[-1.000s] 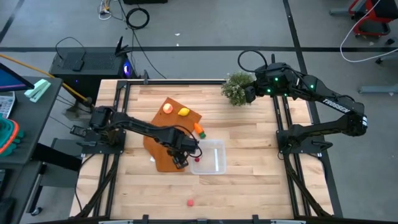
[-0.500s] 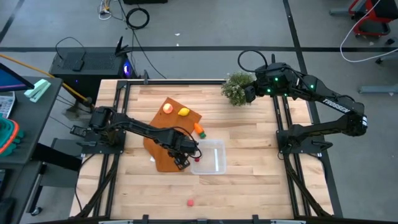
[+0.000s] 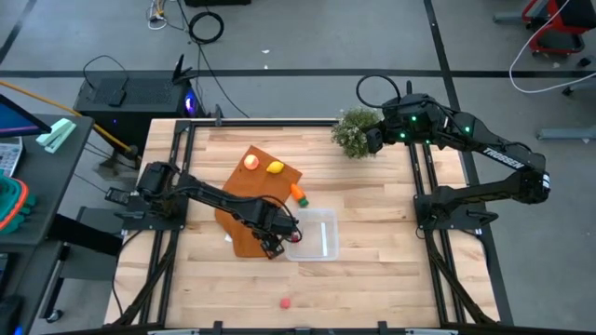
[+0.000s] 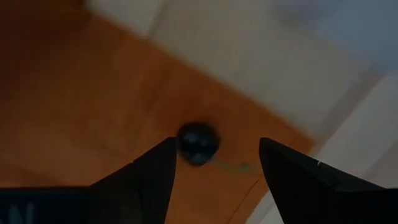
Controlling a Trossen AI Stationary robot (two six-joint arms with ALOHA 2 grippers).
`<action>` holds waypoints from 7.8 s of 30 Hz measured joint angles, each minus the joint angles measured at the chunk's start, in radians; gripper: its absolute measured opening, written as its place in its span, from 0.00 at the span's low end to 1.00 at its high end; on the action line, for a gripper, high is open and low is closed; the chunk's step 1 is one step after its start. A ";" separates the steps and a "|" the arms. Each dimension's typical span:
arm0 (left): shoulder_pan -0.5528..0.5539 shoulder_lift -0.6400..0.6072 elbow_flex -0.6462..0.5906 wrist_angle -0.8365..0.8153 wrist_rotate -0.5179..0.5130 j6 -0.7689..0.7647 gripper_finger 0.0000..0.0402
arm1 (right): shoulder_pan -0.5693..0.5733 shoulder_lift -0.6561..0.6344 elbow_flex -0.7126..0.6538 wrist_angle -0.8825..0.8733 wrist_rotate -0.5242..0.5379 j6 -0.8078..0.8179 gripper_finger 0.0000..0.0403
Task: Pick and placing Produce into tupperware
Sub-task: Put the black cherry into the transparent bin, then put the bottom pink peach into the transparent bin
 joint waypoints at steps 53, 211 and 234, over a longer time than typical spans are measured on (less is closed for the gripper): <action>-0.025 0.046 0.000 0.029 -0.012 0.030 0.41 | 0.000 0.000 0.000 0.004 0.000 0.019 0.00; 0.106 0.421 0.736 -0.418 -0.055 0.637 0.42 | -0.009 0.000 0.000 0.004 0.005 -0.050 0.00; 0.088 0.099 0.756 -0.447 0.027 0.379 0.30 | -0.095 -0.109 0.000 -0.016 0.007 -0.121 0.00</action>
